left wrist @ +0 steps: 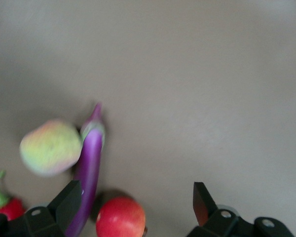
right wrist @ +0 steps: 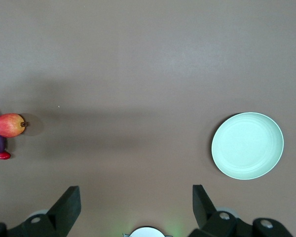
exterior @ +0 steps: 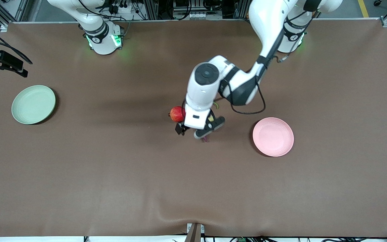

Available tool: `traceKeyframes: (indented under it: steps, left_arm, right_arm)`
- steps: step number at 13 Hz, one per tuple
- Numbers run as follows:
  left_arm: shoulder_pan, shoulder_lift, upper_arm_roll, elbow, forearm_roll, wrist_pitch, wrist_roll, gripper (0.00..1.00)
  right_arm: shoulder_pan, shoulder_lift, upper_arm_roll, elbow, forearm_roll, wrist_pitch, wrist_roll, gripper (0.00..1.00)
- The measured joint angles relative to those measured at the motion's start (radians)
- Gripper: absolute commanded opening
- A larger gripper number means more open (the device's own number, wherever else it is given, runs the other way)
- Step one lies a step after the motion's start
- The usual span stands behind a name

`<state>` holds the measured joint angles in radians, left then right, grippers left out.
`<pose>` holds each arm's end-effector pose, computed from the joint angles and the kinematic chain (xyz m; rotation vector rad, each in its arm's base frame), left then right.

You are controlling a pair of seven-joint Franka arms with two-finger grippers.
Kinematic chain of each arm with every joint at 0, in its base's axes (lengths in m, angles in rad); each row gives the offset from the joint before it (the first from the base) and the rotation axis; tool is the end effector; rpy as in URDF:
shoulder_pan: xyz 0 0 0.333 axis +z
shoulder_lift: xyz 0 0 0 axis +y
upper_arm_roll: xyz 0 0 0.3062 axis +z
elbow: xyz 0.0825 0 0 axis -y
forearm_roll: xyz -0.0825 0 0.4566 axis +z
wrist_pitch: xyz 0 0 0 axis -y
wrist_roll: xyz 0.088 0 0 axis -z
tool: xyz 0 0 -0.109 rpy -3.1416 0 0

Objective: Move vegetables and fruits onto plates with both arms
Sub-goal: 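Close the left gripper on the eggplant and lift it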

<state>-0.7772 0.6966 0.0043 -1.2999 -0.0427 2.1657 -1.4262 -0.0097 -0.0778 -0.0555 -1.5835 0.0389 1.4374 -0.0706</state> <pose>0.5815 -0.5707 0.3089 2.8075 0.9821 0.0685 0.5881 -0.0350 0.6420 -3.0924 -0.0148 0.1011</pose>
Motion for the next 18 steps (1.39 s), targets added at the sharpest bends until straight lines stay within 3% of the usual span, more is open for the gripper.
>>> traceKeyframes:
  steps: [6,10,14,18]
  left_arm:
    - [0.021,0.029,0.015,-0.033,0.0,-0.014,-0.277,1.0]
    - [0.001,0.074,-0.004,-0.047,-0.006,-0.015,-0.346,1.0]
    - [-0.082,0.1,-0.009,-0.106,-0.01,-0.02,-0.426,1.0]
    - [-0.072,0.127,-0.002,-0.127,-0.01,-0.02,-0.426,1.0]
  right_arm:
    - [-0.002,0.033,-0.003,-0.001,-0.003,-0.02,0.0,1.0]
    - [-0.005,0.062,-0.004,-0.001,-0.003,-0.02,0.0,1.0]
    - [-0.006,0.063,-0.017,0.0,-0.004,-0.021,0.0,1.0]
    - [-0.006,0.063,-0.018,0.0,-0.004,-0.021,0.0,1.0]
